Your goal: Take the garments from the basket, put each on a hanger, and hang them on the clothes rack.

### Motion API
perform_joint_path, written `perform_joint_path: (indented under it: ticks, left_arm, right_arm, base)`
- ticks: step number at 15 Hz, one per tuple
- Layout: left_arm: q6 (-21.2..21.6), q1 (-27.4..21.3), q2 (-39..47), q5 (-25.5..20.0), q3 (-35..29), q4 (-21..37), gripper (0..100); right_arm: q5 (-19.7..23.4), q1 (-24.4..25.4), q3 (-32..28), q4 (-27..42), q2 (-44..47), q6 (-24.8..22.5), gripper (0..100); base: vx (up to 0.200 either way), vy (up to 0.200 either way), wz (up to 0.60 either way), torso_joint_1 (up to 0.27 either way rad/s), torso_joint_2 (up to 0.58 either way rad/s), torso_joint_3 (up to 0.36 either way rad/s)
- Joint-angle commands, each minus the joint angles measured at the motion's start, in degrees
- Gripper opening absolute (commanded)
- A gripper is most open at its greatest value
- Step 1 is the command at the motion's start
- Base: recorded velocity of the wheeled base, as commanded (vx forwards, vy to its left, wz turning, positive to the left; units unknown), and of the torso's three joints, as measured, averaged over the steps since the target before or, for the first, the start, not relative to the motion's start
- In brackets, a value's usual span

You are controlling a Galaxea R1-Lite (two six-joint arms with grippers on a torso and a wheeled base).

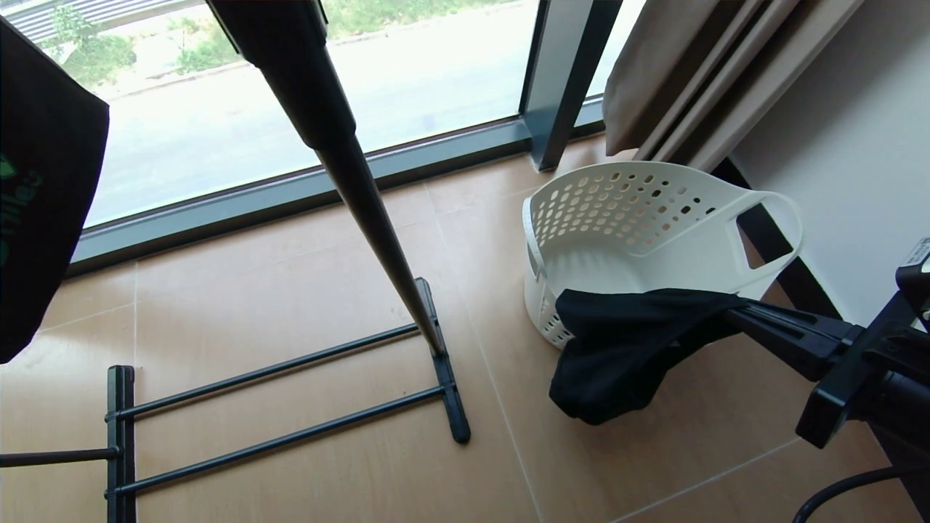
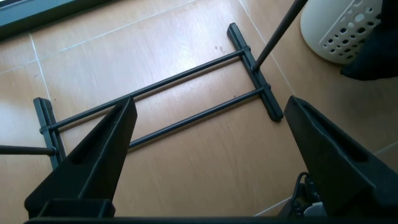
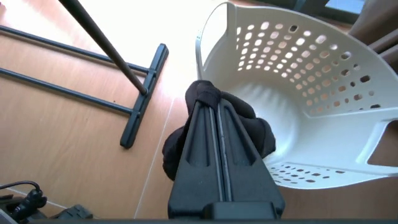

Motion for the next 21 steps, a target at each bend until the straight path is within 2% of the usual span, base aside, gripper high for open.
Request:
perform_joint_path:
  ticks: [1, 12, 21]
  left_arm:
    - [0.04, 0.0, 0.06, -0.04, 0.09, 0.0, 100]
    - [-0.05, 0.0, 0.06, -0.04, 0.0, 0.0, 100]
    - [-0.23, -0.09, 0.06, 0.05, 0.0, 0.0, 100]
  right_arm:
    - [0.14, 0.04, -0.04, -0.16, -0.24, -0.01, 0]
    - [2.6, 0.04, 0.31, -0.07, -0.07, -0.01, 0]
    - [2.6, 0.04, 0.75, 0.02, -0.24, -0.1, 0]
  base:
    - [0.0, 0.0, 0.0, 0.002, 0.0, 0.207]
    - [0.0, 0.0, 0.0, 0.001, 0.0, 0.198]
    - [0.0, 0.0, 0.0, 0.024, -0.38, -0.151]
